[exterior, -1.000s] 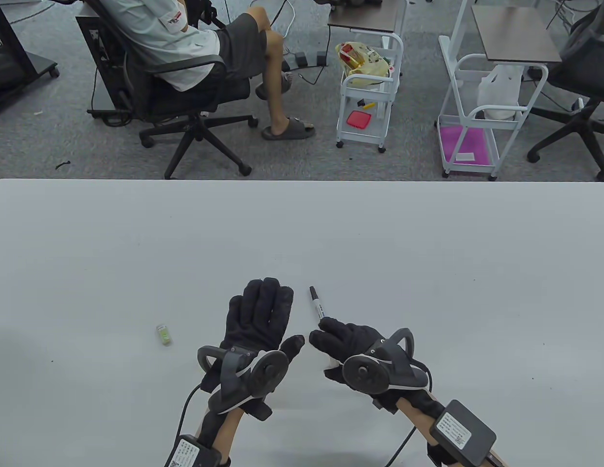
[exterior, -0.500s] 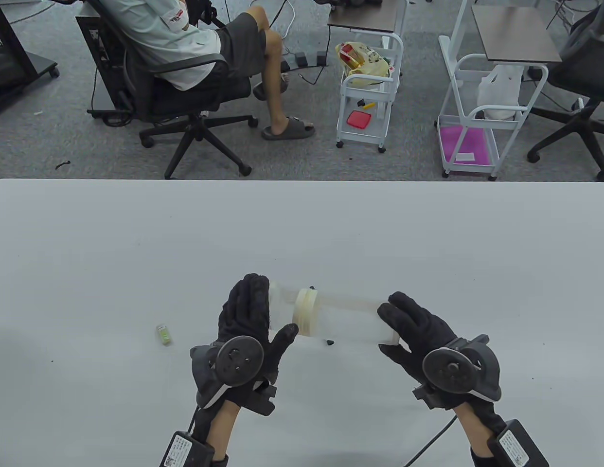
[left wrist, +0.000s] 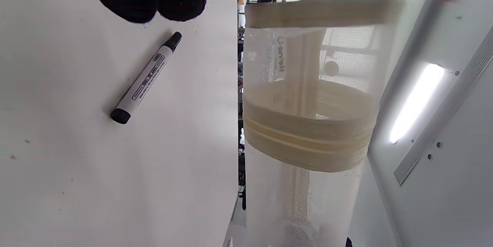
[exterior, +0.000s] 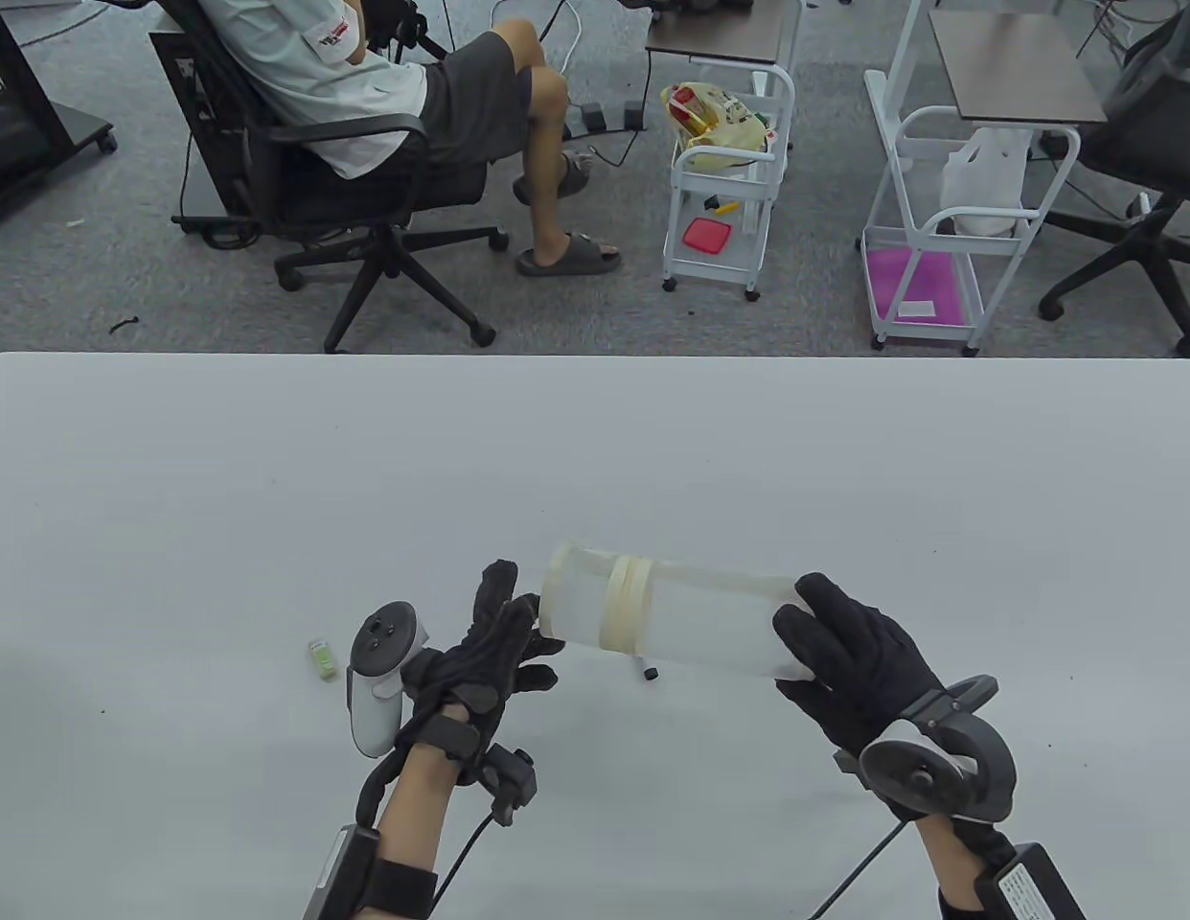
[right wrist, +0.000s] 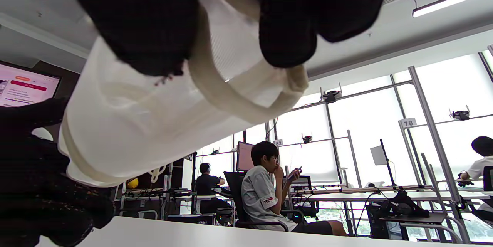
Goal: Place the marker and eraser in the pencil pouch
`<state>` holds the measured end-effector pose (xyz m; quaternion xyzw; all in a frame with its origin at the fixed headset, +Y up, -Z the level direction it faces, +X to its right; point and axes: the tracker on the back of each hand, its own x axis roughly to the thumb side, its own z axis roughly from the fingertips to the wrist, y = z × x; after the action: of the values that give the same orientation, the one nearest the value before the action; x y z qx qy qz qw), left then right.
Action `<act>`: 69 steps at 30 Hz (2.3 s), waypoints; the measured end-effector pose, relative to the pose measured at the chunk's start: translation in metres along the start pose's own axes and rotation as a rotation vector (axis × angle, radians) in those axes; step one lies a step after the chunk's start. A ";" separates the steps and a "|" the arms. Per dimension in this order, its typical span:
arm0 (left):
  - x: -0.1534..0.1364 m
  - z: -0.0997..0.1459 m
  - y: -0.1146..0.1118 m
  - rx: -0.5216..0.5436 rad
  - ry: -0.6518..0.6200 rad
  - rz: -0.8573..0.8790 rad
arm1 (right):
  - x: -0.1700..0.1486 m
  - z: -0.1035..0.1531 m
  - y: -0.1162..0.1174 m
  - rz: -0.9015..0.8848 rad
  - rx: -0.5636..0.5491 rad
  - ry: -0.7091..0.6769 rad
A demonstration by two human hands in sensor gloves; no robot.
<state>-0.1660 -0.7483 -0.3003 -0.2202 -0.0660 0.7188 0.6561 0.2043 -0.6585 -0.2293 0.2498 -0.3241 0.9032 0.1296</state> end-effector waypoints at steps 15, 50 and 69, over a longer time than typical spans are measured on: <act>0.002 -0.002 -0.006 -0.010 -0.040 -0.049 | 0.006 -0.003 0.019 0.177 0.204 0.034; 0.032 0.026 -0.139 0.033 -0.636 -0.830 | 0.053 -0.020 0.003 -0.519 0.129 0.320; 0.030 0.016 -0.112 0.157 -0.586 -0.640 | 0.047 -0.018 -0.001 -0.439 0.015 0.292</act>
<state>-0.0715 -0.7012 -0.2503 0.0748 -0.2594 0.5145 0.8139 0.1585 -0.6426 -0.2148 0.1823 -0.2332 0.8822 0.3661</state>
